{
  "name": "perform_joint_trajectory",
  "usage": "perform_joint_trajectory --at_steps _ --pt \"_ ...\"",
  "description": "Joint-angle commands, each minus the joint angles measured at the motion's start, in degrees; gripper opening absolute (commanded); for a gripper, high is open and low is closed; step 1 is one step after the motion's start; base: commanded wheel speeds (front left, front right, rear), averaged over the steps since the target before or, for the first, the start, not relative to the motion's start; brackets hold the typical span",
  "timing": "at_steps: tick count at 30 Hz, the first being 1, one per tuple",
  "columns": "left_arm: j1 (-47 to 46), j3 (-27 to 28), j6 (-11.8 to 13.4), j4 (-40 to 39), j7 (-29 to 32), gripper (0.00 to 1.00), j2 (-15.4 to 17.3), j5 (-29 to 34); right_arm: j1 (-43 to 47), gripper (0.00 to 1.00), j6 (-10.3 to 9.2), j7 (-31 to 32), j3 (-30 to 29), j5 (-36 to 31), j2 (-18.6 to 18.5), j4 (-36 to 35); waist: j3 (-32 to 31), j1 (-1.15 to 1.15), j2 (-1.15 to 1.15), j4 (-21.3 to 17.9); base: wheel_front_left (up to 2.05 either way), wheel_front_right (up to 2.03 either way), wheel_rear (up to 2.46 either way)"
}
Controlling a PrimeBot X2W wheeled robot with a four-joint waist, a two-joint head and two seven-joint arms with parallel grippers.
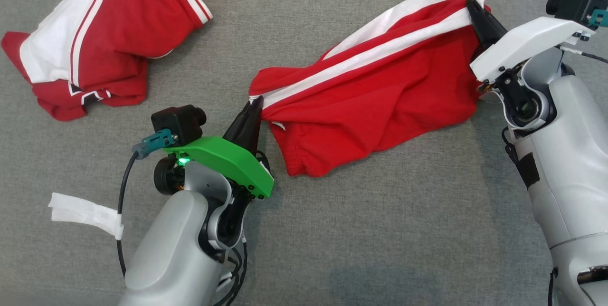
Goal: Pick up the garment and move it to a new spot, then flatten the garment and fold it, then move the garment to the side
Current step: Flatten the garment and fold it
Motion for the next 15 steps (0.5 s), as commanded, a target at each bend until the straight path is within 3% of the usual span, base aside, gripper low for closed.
perform_joint_trajectory --at_steps 1,12,13,14,15 --pt "-1.23 -0.08 0.12 0.26 -0.15 0.00 -0.27 -0.51 -1.18 0.00 0.02 -0.01 0.43 -0.58 -0.66 0.79 0.68 0.00 0.65 1.20 0.00 0.00 0.00" --pt "-4.05 -2.39 -0.42 2.77 0.00 0.00 -0.73 -1.41 -5.21 0.00 0.02 -2.05 1.83 -2.98 -1.17 6.85 0.31 0.00 0.65 1.11 0.00 0.00 0.00" --pt "-4.23 -2.51 -0.31 2.99 0.04 0.00 -0.76 -1.42 -5.34 0.10 0.02 -2.29 2.11 -3.24 -1.10 7.19 0.18 0.00 0.65 0.96 0.00 0.00 0.00" --pt "-4.35 -2.62 -0.17 3.14 0.05 0.05 -0.77 -1.47 -5.45 0.47 0.02 -2.46 2.45 -3.42 -0.95 7.35 0.05 0.00 0.65 0.82 0.00 0.00 0.00" --pt "-4.41 -2.62 -0.01 3.28 0.01 0.20 -0.76 -1.50 -5.58 0.64 0.02 -2.58 2.85 -3.32 -0.73 7.26 -0.05 0.00 0.65 0.62 0.00 0.00 0.00"
